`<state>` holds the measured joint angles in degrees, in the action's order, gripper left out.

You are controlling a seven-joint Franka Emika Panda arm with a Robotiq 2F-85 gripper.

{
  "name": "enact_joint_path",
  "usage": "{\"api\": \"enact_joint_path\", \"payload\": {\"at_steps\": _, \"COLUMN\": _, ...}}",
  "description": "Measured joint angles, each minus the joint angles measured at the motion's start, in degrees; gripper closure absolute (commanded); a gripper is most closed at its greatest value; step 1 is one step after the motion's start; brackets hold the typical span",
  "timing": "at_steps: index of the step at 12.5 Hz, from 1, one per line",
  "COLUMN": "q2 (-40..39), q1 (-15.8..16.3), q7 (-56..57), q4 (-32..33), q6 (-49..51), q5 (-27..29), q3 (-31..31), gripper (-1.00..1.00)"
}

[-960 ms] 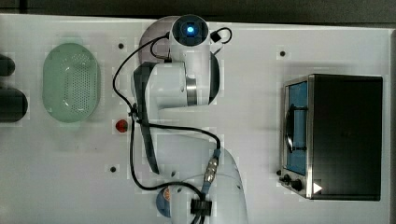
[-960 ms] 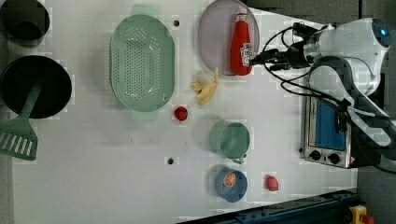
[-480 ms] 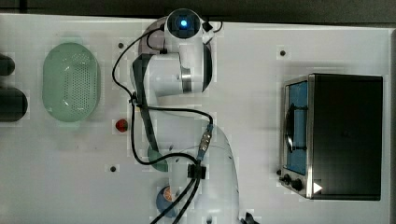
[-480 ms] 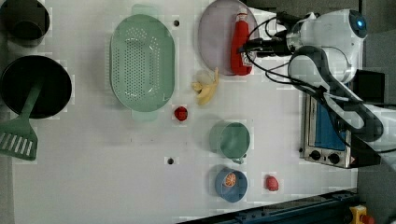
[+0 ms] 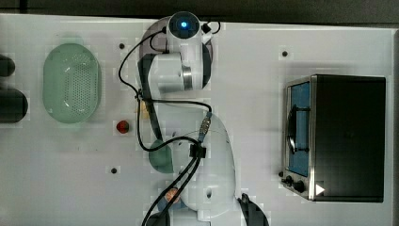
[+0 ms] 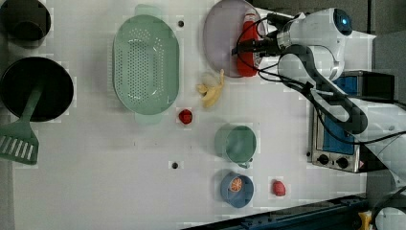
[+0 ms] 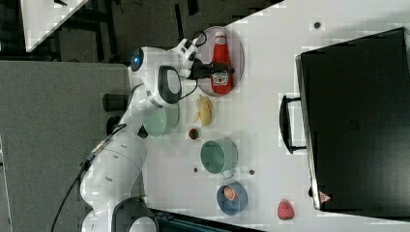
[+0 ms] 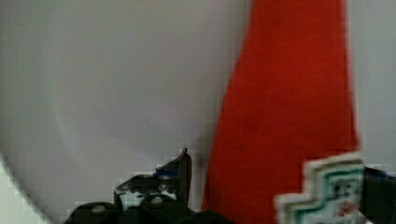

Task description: Pick ketchup from plate and place it on table.

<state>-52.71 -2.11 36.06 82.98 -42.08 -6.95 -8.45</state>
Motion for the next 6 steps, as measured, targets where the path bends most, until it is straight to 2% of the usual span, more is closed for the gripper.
{"api": "enact_joint_path", "payload": {"at_steps": 3, "q2": 0.0, "q1": 0.0, "q7": 0.0, "q4": -0.4, "q6": -1.0, "q5": -0.4, "q3": 0.1, "gripper": -0.20}}
{"api": "enact_joint_path", "payload": {"at_steps": 6, "q2": 0.0, "q1": 0.0, "q7": 0.2, "q4": -1.7, "q6": -2.4, "q5": -1.4, "q3": 0.1, "gripper": -0.15}}
